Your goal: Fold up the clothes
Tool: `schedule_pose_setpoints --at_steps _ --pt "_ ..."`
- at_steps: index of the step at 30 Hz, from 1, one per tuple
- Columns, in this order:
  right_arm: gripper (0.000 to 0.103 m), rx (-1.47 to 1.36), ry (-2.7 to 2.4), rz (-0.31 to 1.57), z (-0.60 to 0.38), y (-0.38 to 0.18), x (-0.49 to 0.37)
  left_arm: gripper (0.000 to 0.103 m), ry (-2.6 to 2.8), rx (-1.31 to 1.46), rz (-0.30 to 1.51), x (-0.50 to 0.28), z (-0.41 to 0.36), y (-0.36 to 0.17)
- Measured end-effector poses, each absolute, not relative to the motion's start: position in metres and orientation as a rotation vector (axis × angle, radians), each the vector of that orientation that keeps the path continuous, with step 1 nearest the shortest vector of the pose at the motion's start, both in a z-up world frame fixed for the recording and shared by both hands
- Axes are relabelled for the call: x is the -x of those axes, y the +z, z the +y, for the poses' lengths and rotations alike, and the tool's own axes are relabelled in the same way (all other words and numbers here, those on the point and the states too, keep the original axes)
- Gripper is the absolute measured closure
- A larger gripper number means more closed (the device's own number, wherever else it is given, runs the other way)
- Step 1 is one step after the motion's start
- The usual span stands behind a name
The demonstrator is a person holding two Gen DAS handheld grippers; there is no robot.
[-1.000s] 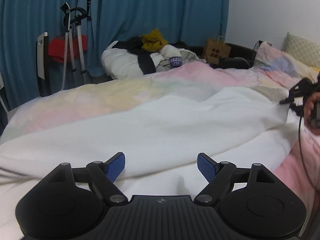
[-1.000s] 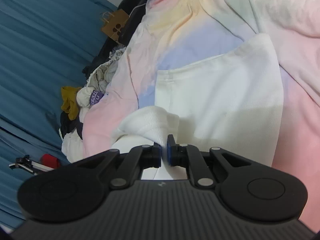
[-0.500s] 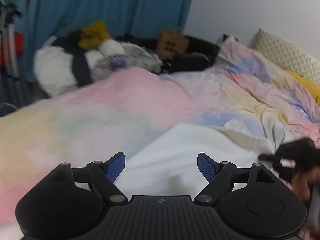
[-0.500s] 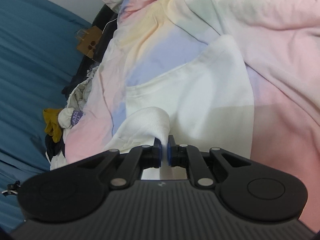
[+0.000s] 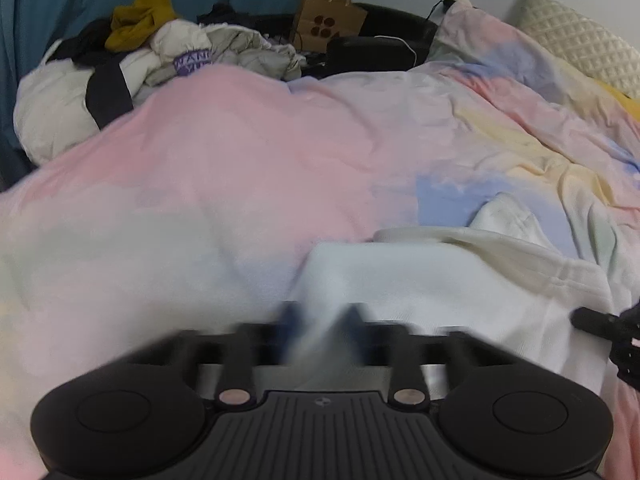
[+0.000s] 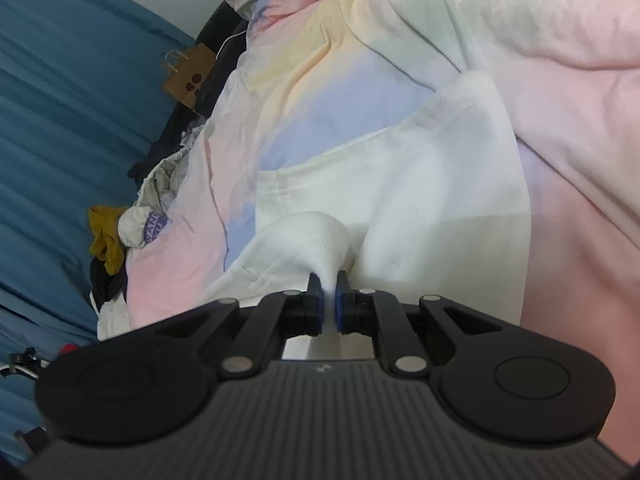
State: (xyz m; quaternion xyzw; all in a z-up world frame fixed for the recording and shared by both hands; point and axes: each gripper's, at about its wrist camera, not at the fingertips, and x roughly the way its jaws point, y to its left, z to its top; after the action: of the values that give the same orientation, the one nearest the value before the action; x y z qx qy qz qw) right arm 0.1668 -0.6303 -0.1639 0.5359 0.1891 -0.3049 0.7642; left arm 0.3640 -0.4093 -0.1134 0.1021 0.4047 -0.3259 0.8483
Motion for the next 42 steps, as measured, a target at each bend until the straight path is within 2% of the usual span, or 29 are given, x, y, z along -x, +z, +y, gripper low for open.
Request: schedule_pose_setpoints --at_steps 1,8,15,18,20,22,24,25,27,28,29,30,31,32,35,42 --pt "0.093 -1.165 -0.662 0.417 -0.631 -0.165 -0.167 0.099 -0.705 -0.211 0.848 -0.360 -0.405 -0.108" --pt "0.092 -1.179 -0.659 0.438 -0.635 -0.166 -0.167 0.100 -0.889 -0.263 0.705 -0.278 -0.375 -0.056" --pt "0.093 -1.216 -0.681 0.437 -0.633 -0.167 -0.158 0.097 -1.046 -0.341 0.777 -0.216 -0.365 -0.075" --pt "0.094 -1.212 -0.690 0.432 -0.631 -0.167 -0.156 0.080 -1.004 -0.263 0.788 -0.231 -0.368 -0.082" --pt "0.094 -1.213 -0.692 0.435 -0.631 -0.168 -0.155 0.046 -0.972 -0.195 0.776 -0.249 -0.372 -0.081" --pt "0.094 -1.215 -0.691 0.436 -0.632 -0.169 -0.155 0.029 -0.942 -0.142 0.761 -0.271 -0.382 -0.081" --pt "0.094 -1.212 -0.689 0.438 -0.633 -0.169 -0.156 0.027 -0.900 -0.106 0.781 -0.299 -0.394 -0.083" --pt "0.094 -1.211 -0.688 0.439 -0.633 -0.170 -0.157 0.028 -0.872 -0.083 0.801 -0.314 -0.399 -0.084" --pt "0.094 -1.208 -0.682 0.440 -0.635 -0.170 -0.158 0.034 -0.811 -0.001 0.890 -0.346 -0.411 -0.093" --pt "0.094 -1.205 -0.676 0.440 -0.637 -0.170 -0.159 0.046 -0.793 0.042 0.936 -0.361 -0.417 -0.098" --pt "0.094 -1.202 -0.669 0.439 -0.638 -0.170 -0.160 0.064 -0.806 0.058 0.971 -0.370 -0.424 -0.102" --pt "0.094 -1.197 -0.662 0.439 -0.640 -0.170 -0.162 0.074 -0.816 0.071 1.006 -0.379 -0.430 -0.105" --pt "0.094 -1.186 -0.653 0.437 -0.641 -0.169 -0.164 0.100 -0.809 0.066 1.036 -0.385 -0.436 -0.108" --pt "0.094 -1.174 -0.643 0.434 -0.641 -0.167 -0.167 0.101 -0.791 0.041 1.038 -0.387 -0.440 -0.109" --pt "0.094 -1.146 -0.581 0.396 -0.641 -0.159 -0.178 0.101 -0.773 -0.049 0.890 -0.386 -0.443 -0.085" --pt "0.096 -1.102 -0.403 0.190 -0.653 -0.119 -0.239 0.101 -0.711 -0.091 0.602 -0.451 -0.448 0.013"
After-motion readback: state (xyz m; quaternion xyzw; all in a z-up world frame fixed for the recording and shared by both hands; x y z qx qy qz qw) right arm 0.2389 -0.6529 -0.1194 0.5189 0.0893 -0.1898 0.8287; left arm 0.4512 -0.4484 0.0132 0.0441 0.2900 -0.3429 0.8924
